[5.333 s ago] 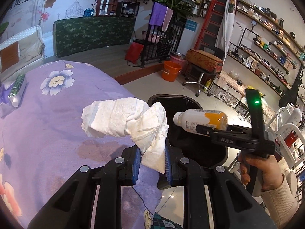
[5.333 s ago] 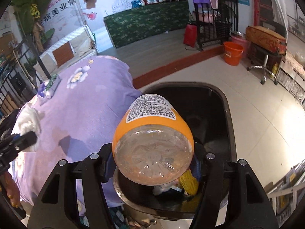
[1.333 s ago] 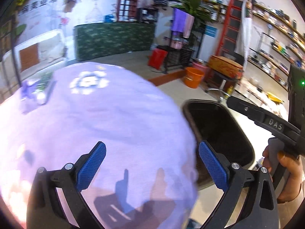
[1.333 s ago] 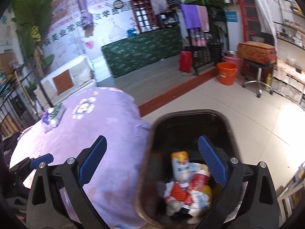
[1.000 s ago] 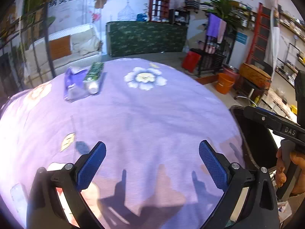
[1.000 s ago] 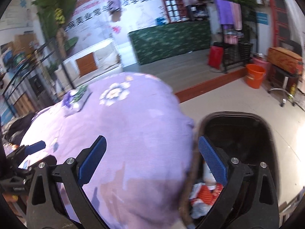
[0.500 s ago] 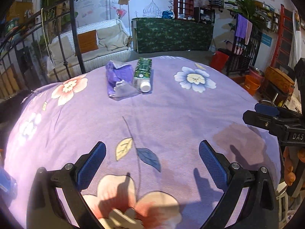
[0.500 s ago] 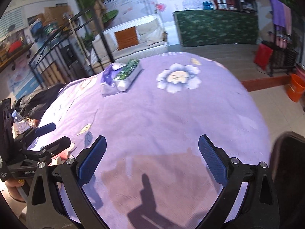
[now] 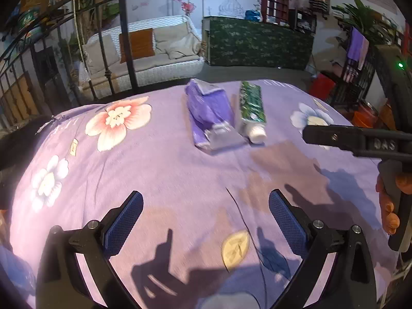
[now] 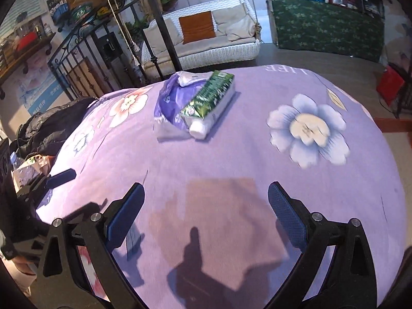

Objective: Collect trash
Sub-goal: 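Grasp the green drink carton with the right gripper while the left gripper grasps the purple wipes pack, then carry the carton with the right gripper over the bin while the left gripper carries the wipes pack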

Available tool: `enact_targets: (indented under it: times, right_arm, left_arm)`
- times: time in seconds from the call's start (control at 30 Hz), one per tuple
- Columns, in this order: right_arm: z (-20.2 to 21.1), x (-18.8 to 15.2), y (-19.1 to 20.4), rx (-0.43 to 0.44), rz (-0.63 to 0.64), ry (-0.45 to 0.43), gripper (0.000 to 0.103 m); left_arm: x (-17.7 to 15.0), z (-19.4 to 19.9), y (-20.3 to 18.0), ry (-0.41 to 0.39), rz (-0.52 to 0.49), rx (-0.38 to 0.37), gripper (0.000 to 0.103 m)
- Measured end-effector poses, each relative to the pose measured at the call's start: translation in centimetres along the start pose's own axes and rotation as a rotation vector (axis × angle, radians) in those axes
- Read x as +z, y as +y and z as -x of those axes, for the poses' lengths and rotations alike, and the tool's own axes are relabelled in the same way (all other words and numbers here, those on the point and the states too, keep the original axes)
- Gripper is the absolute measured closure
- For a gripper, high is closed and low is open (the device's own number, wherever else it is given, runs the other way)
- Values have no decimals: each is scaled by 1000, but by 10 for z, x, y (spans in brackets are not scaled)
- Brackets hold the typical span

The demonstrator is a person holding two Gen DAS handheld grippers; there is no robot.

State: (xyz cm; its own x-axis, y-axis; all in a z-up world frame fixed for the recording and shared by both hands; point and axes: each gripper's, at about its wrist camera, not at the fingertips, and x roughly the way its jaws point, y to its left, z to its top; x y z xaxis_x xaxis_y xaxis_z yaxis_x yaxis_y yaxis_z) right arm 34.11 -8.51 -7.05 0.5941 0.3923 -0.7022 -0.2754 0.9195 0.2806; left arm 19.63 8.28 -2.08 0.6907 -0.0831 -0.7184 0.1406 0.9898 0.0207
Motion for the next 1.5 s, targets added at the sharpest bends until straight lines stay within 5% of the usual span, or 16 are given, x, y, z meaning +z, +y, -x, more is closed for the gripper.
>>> enact_targets:
  times: [0.27, 0.53, 0.63, 0.83, 1.0, 1.07, 1.3, 1.5]
  right_arm:
    - [-89, 92, 1, -18, -104, 75, 23]
    - [-169, 132, -19, -99, -264, 193, 26]
    - [-184, 134, -30, -105, -315, 218, 43]
    - [-164, 130, -39, -25, -313, 179, 53]
    - [-126, 119, -47, -16, -258, 107, 53]
    - [-110, 112, -49, -11, -245, 71, 53]
    - [-63, 85, -60, 20, -235, -2, 53]
    - [-26, 58, -60, 32, -202, -62, 53]
  left_arm:
    - [41, -40, 35, 23, 129, 1, 7]
    - [66, -71, 30, 40, 135, 10, 7]
    - [75, -86, 25, 54, 147, 0, 7]
    - [94, -128, 9, 121, 144, -31, 7]
    - [97, -159, -8, 188, 102, -15, 50]
    - [94, -163, -9, 204, 119, -33, 59]
    - [91, -123, -19, 133, 74, -38, 84]
    - [76, -60, -38, 20, -6, -47, 84]
